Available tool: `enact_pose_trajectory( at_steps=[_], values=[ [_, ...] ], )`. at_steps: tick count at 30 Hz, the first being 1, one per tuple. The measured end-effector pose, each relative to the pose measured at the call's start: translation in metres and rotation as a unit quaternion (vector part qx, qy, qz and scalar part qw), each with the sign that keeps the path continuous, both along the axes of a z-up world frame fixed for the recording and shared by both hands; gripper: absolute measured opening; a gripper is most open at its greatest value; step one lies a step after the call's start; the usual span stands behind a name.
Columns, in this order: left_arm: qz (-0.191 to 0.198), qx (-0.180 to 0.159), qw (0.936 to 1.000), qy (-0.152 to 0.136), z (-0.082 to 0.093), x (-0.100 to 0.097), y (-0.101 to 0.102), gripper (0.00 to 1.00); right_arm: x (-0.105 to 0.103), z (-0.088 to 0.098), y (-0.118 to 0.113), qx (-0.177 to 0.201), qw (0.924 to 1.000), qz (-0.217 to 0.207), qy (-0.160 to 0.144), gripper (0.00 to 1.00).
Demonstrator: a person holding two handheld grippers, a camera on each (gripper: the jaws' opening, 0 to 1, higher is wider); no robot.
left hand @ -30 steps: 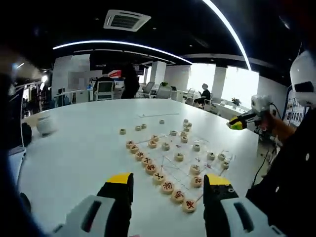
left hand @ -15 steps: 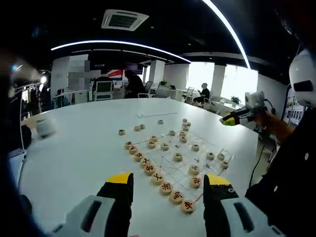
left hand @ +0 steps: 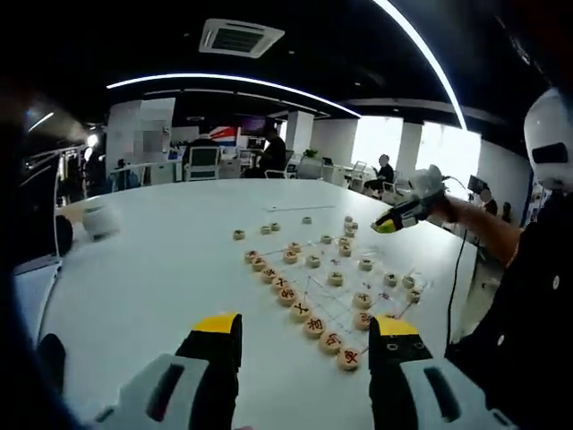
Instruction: Pick up the chess pieces one by one and place each piece onto its starting position on the chessboard, setting the pieces on their correct points until all the chess pieces are arranged in the starting layout
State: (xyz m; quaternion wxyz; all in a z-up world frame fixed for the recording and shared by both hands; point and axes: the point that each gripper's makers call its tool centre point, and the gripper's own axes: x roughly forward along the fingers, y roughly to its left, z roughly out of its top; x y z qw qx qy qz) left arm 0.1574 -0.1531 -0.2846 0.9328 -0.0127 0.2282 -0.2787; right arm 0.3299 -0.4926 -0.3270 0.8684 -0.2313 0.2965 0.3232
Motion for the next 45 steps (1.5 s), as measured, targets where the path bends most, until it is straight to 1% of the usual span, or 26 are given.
enact_pose_trajectory(
  at_steps=[4, 5, 10, 14, 23, 30, 32, 33, 34, 38, 41, 43, 45],
  values=[
    [0.003, -0.002, 1.0, 0.001, -0.001, -0.001, 0.002, 0.58, 0.012, -0.015, 0.002, 0.001, 0.9998, -0.008, 0.019, 0.19],
    [0.003, -0.003, 1.0, 0.001, -0.002, -0.001, 0.002, 0.58, 0.013, -0.02, 0.003, 0.001, 0.9996, -0.01, 0.026, 0.19],
    [0.006, -0.004, 1.0, 0.002, -0.002, -0.002, 0.003, 0.58, 0.016, -0.03, 0.008, 0.0, 0.9992, -0.008, 0.038, 0.19],
    [0.01, -0.004, 0.9999, 0.005, -0.004, -0.002, 0.006, 0.58, 0.017, -0.032, 0.008, -0.005, 0.9992, -0.008, 0.038, 0.19],
    [0.01, -0.002, 0.9999, 0.009, -0.007, 0.001, 0.005, 0.58, 0.019, -0.035, 0.011, 0.0, 0.9991, -0.008, 0.042, 0.19],
    [0.011, -0.001, 0.9999, 0.01, -0.007, 0.001, 0.005, 0.57, 0.022, -0.036, 0.011, 0.005, 0.9992, -0.009, 0.039, 0.19],
    [0.01, -0.001, 0.9999, 0.01, -0.007, 0.001, 0.004, 0.57, 0.023, -0.035, 0.01, 0.006, 0.9994, -0.009, 0.034, 0.23],
    [0.01, -0.001, 0.9999, 0.01, -0.007, 0.001, 0.004, 0.57, 0.022, -0.035, 0.009, 0.007, 0.9994, -0.009, 0.033, 0.26],
    [0.01, 0.0, 0.9999, 0.01, -0.007, 0.001, 0.003, 0.57, 0.021, -0.033, 0.007, 0.014, 0.9993, -0.012, 0.032, 0.28],
    [0.009, 0.0, 0.9999, 0.009, -0.005, 0.002, 0.002, 0.57, 0.015, -0.023, -0.001, 0.039, 0.9987, -0.025, 0.023, 0.31],
    [0.008, 0.002, 0.9999, 0.009, -0.005, 0.002, 0.001, 0.57, 0.004, -0.014, -0.012, 0.053, 0.9979, -0.037, 0.009, 0.32],
    [0.007, 0.002, 0.9999, 0.009, -0.005, 0.003, 0.0, 0.57, -0.005, -0.006, -0.02, 0.069, 0.9965, -0.048, -0.005, 0.33],
    [0.003, 0.003, 1.0, 0.009, -0.004, 0.005, -0.003, 0.57, -0.018, 0.003, -0.028, 0.088, 0.9943, -0.057, -0.018, 0.34]
  ],
)
